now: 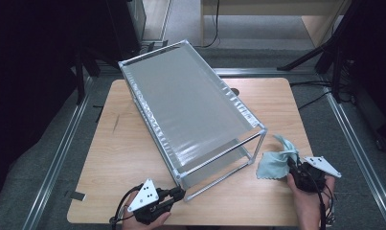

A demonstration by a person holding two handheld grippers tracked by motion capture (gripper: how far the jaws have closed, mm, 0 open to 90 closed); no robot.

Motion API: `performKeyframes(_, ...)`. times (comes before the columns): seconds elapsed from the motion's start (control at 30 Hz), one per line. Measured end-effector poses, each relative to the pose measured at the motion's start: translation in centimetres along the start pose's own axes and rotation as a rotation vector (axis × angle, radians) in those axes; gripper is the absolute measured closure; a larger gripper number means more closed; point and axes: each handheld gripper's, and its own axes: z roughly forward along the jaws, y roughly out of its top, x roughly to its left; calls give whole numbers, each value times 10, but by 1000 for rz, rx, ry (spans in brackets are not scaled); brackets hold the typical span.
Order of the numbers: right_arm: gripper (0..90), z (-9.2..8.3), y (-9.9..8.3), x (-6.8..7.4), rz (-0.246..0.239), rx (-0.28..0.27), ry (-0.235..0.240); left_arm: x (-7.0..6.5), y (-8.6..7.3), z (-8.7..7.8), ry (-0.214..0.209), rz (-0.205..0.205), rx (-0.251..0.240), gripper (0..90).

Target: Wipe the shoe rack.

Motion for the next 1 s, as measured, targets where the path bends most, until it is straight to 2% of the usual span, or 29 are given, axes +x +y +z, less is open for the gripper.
performKeyframes(0.1,785,5,-7,-7,0,45,-47,0,0,0,-1,0,0,803)
performKeyframes(0.13,785,5,-7,-7,0,45,-47,0,0,0,-1,0,0,804)
performKeyframes(0.17,785,4,-7,-11,1,50,-73,0,0,0,-1,0,1,804)
performKeyframes(0.27,786,2,-7,-17,10,57,-114,0,0,0,-1,0,1,804)
performKeyframes(0.3,785,1,-7,-20,24,54,-113,0,0,0,0,0,1,804)
performKeyframes(0.37,768,-1,-7,-23,44,49,-96,0,0,0,0,0,1,804)
performKeyframes(0.43,652,-3,-6,-25,64,34,-17,0,0,1,-1,0,2,804)
performKeyframes(0.5,491,-5,-3,-24,85,19,67,0,0,1,-2,-1,2,804)
performKeyframes(0.53,460,-8,-1,-22,83,4,80,0,0,1,-2,0,2,803)
performKeyframes(0.67,332,-25,9,-3,15,-104,104,0,0,1,1,0,4,804)
performKeyframes(0.7,332,-25,9,-3,15,-104,104,0,0,1,1,0,4,804)
performKeyframes(0.73,278,-32,14,13,-24,-132,140,0,0,1,1,0,3,804)
performKeyframes(0.83,290,-32,19,33,-63,-127,216,0,0,1,1,-4,4,803)
performKeyframes(0.87,305,-29,21,43,-94,-120,238,0,0,2,2,-5,3,803)
performKeyframes(0.93,318,-21,23,61,-129,-107,260,0,0,3,3,-7,2,803)
performKeyframes(1.0,318,-12,24,71,-115,-105,254,0,1,4,4,-5,1,803)
